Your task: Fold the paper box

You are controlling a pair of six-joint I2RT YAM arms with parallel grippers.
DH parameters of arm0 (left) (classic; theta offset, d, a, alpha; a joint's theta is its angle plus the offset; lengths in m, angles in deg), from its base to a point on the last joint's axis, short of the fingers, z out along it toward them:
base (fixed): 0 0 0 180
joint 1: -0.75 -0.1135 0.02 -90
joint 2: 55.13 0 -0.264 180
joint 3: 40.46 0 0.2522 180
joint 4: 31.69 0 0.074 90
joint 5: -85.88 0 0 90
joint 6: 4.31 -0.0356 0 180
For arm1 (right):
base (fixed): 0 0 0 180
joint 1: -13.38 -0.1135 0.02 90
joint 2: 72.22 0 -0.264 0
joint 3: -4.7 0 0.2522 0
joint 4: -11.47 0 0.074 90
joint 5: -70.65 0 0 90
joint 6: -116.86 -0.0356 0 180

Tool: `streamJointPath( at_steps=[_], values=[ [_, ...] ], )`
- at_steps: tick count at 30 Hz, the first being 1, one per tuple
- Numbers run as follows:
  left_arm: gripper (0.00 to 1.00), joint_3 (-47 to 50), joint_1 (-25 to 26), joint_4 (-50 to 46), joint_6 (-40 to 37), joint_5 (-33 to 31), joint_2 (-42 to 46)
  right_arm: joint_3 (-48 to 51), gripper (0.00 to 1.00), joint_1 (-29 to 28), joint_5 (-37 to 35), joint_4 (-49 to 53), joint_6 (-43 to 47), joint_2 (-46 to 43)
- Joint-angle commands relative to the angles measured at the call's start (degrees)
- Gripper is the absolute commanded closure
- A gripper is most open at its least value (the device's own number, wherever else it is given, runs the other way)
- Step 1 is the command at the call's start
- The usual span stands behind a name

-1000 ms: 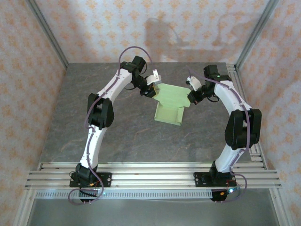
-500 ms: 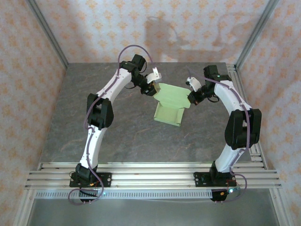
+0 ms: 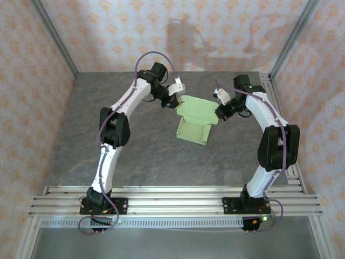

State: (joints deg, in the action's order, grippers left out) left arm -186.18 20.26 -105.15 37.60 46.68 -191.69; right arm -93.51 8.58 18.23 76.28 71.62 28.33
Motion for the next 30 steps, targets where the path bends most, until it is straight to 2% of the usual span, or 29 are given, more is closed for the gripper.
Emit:
streamJointPath(
  at_steps=[1, 10, 15, 17, 21, 30],
  values=[
    [1.00, -0.63, 0.09, 0.42, 1.35, 0.88, 2.95, -1.48, 1.00, -0.85, -0.20, -0.68, -1.85, -0.69],
    [1.00, 2.51, 1.86, 14.27, 23.05, -10.74, 5.93, 4.30, 1.00, -5.15, -12.50, -22.59, -24.91, -4.68],
    [1.00, 1.44, 5.56, 14.41, 31.16, -23.33, 6.28, 3.18, 1.00, -8.16, -19.19, -25.21, -33.95, -3.62],
    [1.00, 1.39, 6.64, 15.15, 35.38, -26.09, 6.29, 2.55, 1.00, -8.42, -21.56, -25.58, -37.84, -3.44],
    [1.00, 1.16, 7.03, 16.93, 46.45, -28.18, 5.42, 3.27, 1.00, -9.15, -25.98, -28.43, -45.50, -3.84],
    [1.00, 11.80, 9.21, 30.61, 57.44, -32.73, 9.41, 11.23, 1.00, -9.68, -31.54, -41.20, -59.22, -5.21]
  ],
)
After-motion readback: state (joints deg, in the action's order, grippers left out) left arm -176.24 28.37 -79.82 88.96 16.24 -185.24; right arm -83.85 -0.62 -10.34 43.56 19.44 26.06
